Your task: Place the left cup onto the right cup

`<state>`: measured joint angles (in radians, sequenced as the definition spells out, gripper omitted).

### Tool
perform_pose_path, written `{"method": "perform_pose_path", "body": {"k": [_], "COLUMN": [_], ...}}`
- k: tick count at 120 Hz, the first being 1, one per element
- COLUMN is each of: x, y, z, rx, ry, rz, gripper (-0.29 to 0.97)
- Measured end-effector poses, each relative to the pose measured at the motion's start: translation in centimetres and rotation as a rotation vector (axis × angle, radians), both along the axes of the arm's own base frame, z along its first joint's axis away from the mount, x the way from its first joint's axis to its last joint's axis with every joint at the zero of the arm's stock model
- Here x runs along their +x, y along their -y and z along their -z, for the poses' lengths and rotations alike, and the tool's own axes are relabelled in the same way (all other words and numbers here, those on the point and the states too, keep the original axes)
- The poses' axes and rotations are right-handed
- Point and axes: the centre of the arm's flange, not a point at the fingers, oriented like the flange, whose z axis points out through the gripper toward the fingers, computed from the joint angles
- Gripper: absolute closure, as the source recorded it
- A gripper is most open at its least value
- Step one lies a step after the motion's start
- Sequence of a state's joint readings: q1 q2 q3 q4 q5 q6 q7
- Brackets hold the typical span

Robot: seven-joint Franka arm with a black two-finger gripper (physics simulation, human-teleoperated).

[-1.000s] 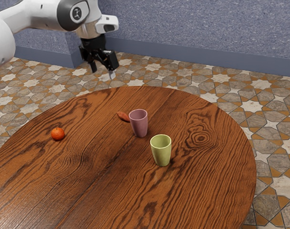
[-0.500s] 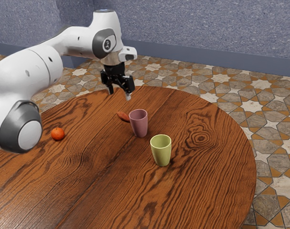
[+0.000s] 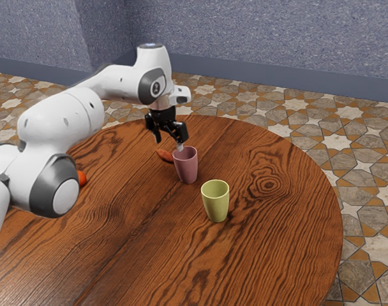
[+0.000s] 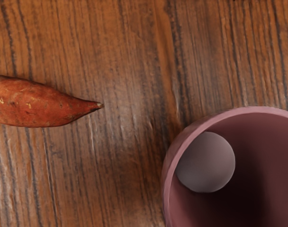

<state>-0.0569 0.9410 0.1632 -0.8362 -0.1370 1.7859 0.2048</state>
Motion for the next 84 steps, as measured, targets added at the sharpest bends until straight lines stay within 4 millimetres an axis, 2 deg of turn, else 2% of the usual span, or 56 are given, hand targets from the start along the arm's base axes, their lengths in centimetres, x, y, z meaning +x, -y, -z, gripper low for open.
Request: {"method": "perform_pose_path", "body": {"k": [32, 55, 74, 84], "x": [0.9, 1.0, 1.0, 1.0], "y": [0.2, -0.3, -0.2, 0.0], "z": [3.8, 4.7, 4.7, 4.7], "rx": [0.003, -0.001, -0.004, -0.008], "ry": [0.011, 0.016, 0.017, 0.016], "rz": [0.005, -0.002, -0.002, 0.0], "gripper": [0.0, 0.01, 0.41, 0.56]}}
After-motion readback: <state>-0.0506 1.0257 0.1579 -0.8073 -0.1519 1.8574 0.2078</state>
